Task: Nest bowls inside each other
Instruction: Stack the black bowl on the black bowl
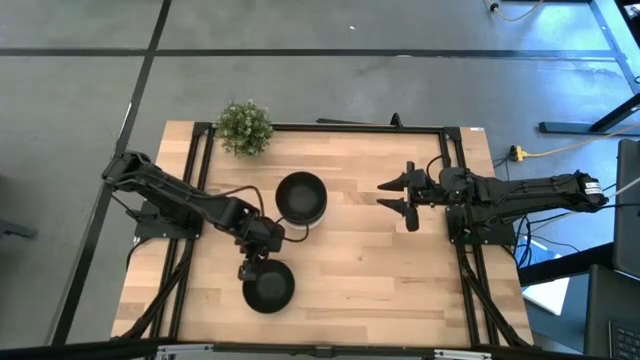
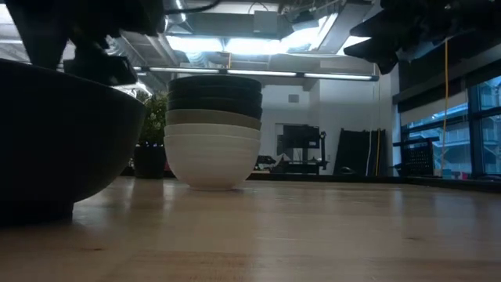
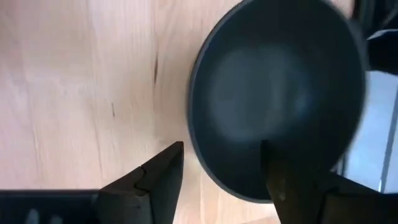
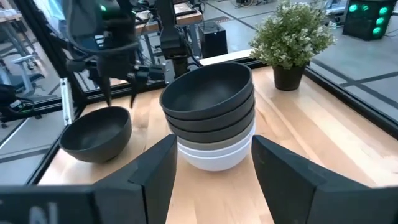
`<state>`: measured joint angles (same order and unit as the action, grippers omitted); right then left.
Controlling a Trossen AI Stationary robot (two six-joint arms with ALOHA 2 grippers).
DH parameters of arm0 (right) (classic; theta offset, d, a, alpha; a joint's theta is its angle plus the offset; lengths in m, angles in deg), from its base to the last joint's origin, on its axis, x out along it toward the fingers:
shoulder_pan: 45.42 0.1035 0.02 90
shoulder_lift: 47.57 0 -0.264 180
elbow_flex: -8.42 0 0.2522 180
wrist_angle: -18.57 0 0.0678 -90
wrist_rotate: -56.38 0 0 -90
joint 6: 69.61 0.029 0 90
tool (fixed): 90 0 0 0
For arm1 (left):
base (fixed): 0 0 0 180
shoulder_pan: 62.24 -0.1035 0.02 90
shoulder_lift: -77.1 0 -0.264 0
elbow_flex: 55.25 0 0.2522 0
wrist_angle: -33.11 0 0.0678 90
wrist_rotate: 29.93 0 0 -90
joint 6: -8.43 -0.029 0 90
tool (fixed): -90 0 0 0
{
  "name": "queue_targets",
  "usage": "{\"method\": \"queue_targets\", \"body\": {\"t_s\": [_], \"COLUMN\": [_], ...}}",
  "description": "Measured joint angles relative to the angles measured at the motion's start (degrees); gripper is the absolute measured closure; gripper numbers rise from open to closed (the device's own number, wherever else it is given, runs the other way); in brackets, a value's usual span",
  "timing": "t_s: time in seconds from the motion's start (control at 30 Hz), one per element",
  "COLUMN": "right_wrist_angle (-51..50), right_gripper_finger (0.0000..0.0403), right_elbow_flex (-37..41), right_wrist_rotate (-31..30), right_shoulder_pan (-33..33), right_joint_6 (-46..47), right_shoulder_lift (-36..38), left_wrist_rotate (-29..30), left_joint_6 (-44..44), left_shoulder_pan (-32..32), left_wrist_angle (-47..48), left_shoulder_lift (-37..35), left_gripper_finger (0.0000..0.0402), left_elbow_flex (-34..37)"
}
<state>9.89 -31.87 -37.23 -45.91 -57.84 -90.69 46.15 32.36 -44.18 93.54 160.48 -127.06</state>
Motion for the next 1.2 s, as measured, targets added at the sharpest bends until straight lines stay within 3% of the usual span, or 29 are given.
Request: {"method": "queue_targets", "body": {"t_s": [0.27, 0.87, 1.2], "right_wrist_angle": [0.73, 0.77, 0.77], "right_gripper_finger": [0.0194, 0.0194, 0.0194], "right_elbow_flex": [0.00, 0.00, 0.00], "right_wrist_rotate": [0.71, 0.71, 0.71], "right_shoulder_pan": [0.04, 0.04, 0.04], "right_joint_6": [0.00, -0.14, -0.20], "right_shoulder_lift": [0.00, 0.00, 0.00], "left_wrist_rotate": [0.28, 5.45, 5.45], "left_joint_6": [-0.33, 1.48, 1.46], "left_shoulder_pan": [-0.11, -0.03, 0.00], "left_wrist_angle": [-0.48, -4.47, -4.07], "left_shoulder_lift": [3.91, 3.78, 3.78], "left_gripper_finger": [0.0195, 0.0197, 0.0237], "left_elbow_flex": [0.68, 0.71, 0.71]}}
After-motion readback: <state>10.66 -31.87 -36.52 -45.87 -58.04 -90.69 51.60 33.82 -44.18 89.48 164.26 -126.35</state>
